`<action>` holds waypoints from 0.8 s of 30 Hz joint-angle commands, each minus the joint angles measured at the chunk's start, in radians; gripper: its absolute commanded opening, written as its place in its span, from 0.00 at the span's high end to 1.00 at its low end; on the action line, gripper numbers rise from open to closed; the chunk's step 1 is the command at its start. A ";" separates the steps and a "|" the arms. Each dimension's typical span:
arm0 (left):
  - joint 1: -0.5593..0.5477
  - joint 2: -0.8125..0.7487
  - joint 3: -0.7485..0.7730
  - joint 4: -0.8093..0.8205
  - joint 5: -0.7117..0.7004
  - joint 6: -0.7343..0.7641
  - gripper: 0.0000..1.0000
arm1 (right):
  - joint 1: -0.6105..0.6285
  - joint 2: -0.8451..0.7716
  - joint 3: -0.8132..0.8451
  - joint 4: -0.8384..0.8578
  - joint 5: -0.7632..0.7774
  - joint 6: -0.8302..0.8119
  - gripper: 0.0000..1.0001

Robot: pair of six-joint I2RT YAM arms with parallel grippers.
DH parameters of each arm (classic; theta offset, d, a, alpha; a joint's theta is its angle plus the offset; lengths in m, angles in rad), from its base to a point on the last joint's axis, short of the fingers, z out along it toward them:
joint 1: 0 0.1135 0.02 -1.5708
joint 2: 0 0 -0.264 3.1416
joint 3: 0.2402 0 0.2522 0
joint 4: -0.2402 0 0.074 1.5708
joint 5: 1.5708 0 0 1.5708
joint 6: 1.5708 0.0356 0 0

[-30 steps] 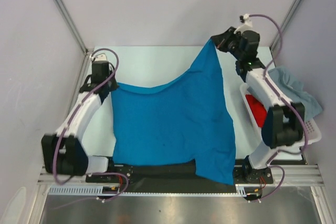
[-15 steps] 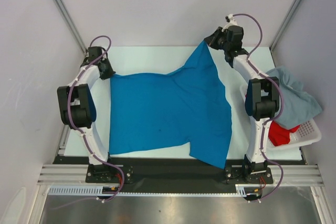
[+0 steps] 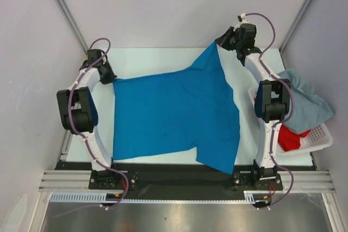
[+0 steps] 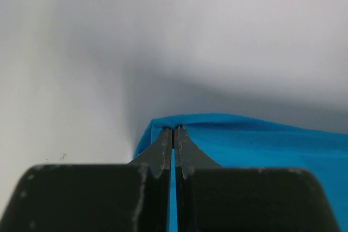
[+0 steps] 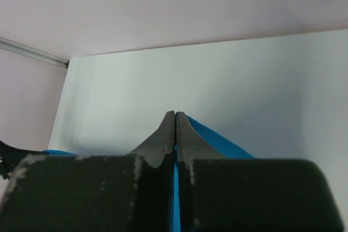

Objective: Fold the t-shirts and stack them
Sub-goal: Fold the tshirt

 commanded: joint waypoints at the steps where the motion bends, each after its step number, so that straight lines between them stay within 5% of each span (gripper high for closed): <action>1: 0.007 -0.014 0.029 -0.015 0.046 0.018 1.00 | 0.000 -0.028 0.050 -0.103 -0.007 0.030 1.00; 14: 0.007 -0.102 -0.049 -0.170 0.086 0.070 1.00 | 0.002 -0.360 -0.225 -0.455 0.107 0.008 1.00; 24: 0.007 -0.136 -0.095 -0.195 0.059 0.131 1.00 | -0.005 -0.529 -0.396 -0.570 0.108 -0.001 1.00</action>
